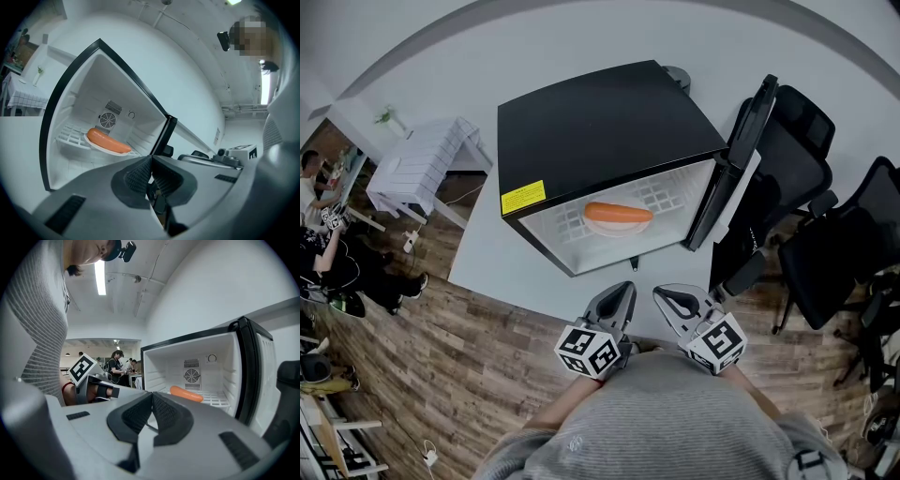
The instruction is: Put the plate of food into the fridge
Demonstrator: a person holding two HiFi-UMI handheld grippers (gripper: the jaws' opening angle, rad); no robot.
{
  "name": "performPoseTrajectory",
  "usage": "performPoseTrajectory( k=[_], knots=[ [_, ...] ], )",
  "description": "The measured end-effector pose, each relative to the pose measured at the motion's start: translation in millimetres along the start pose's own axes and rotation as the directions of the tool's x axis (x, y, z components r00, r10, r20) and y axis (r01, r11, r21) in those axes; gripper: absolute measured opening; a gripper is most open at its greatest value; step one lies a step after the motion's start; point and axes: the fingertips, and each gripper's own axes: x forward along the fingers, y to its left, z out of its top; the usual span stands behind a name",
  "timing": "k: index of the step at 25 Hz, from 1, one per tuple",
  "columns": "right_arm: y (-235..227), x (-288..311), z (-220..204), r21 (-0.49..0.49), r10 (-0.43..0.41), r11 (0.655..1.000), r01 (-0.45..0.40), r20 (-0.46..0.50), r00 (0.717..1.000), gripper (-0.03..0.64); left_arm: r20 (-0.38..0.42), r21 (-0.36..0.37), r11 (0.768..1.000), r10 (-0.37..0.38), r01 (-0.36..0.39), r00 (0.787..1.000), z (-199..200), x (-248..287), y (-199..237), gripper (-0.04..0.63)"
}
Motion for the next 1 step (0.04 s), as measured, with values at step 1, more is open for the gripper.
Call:
performPoseTrajectory(
  k=[1],
  knots=[
    [-0.1,0.2,-0.2,0.0,0.0,1.0,0.0,-0.002,1.0,0.014,0.001,0.0,1.0,0.001,-0.001,1.0,0.3,0.1,0.6,0.012]
  ],
)
